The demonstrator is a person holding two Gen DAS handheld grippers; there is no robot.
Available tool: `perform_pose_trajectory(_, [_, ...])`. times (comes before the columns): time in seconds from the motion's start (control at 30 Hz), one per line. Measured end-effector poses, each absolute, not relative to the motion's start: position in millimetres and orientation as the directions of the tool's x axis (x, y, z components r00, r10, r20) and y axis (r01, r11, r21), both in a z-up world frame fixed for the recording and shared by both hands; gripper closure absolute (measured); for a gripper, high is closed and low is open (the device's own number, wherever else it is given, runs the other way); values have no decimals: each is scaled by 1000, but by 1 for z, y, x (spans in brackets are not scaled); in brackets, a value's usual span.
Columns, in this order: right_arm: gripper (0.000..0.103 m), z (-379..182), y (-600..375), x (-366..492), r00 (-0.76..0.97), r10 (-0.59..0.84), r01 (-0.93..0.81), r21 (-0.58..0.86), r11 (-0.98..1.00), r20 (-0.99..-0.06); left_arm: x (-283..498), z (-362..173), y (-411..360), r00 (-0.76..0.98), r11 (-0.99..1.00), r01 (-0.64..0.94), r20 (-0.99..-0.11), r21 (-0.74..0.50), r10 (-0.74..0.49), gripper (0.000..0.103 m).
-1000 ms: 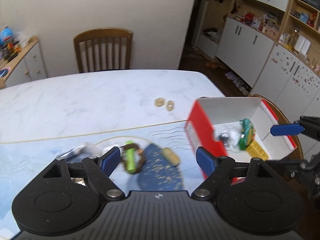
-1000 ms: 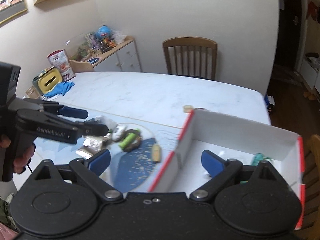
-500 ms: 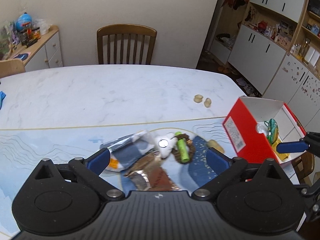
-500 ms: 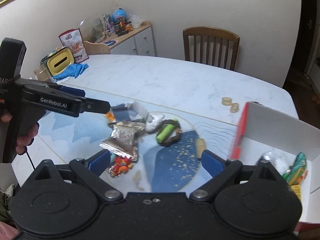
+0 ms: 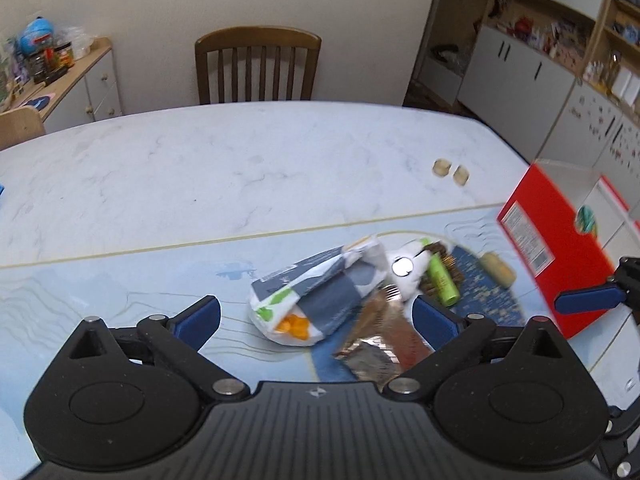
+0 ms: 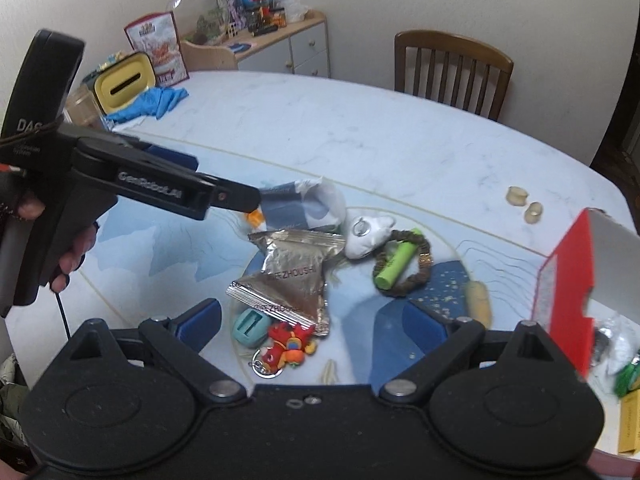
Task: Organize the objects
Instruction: 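Withdraw both grippers from the box back over the mat, then grasp the white-and-blue bag with the left gripper while the right grasps the foil bag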
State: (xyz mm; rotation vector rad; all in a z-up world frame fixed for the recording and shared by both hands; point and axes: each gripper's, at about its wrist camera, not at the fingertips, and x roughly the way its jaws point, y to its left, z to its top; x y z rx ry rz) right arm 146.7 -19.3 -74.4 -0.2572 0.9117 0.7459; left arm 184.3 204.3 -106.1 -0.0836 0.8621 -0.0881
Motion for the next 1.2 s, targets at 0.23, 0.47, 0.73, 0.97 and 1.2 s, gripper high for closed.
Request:
perform_pose_trajectory(0.23, [10,-96,9,155,355,457,-677,113,727,-816,208,-130,213,632,991,95,-763,-94,-133,0])
perform_pose_trajectory(0.47, [11,-116,30,164,335,442,-667,121,735,-832,230,-145,210,608,982,159,-773,-107,-182,0])
perform_pose_trajectory(0.73, [11,-133,47,172,333,439,-656,130,744,-834,253,-162,220,562,970,158,-790,-187,-244,0])
perform_pose_trajectory(0.97, [15,-145,57,180,314,433,-641,148,753,-845,261,-175,232,521,956,134,-802,-262,-293,1])
perform_pose_trajectory(1.2, [24,-150,61,183,309,435,-632,158,758,-846,258,-173,229,531,958,161,-797,-239,-288,16])
